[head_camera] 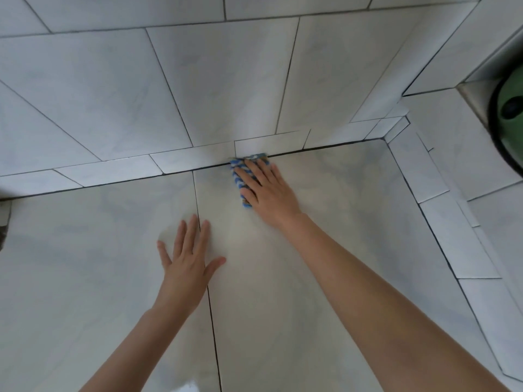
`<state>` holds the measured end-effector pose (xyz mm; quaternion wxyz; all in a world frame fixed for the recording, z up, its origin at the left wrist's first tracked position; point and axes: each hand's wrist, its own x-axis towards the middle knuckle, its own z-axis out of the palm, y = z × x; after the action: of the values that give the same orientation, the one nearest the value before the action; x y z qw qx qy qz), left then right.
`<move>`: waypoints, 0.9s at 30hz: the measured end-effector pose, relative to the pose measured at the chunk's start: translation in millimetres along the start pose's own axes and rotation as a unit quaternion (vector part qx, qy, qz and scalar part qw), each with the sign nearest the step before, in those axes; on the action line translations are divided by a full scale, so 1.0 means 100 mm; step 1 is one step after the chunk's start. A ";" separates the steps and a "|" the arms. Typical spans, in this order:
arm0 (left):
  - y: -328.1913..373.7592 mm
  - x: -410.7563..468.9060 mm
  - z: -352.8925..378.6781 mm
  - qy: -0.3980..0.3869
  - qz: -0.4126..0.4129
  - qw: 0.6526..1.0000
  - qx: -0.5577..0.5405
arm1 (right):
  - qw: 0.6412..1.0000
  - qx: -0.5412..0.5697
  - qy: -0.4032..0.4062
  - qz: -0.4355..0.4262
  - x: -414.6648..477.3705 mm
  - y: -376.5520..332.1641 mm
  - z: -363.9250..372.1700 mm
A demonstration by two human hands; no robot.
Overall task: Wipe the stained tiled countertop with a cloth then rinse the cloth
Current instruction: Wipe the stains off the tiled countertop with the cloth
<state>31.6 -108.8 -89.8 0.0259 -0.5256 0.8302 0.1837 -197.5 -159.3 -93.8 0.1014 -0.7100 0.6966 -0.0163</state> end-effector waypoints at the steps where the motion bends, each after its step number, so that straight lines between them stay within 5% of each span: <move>1: 0.02 0.01 0.01 0.001 0.000 1.000 0.001 | 1.000 0.013 0.010 0.017 -0.04 0.11 -0.01; 17: 0.06 0.01 0.07 0.010 -0.016 0.999 -0.028 | 0.974 -0.089 0.003 0.208 -0.58 1.96 -0.22; 27: 0.13 0.01 -0.02 0.003 -0.028 0.999 -0.032 | 0.945 -0.077 -0.008 0.318 -0.95 1.99 -0.04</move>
<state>19.8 -105.4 -84.4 0.0112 -0.5495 0.8092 0.2079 -397.2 -67.1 -112.1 0.0515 -0.4577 0.8843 0.0763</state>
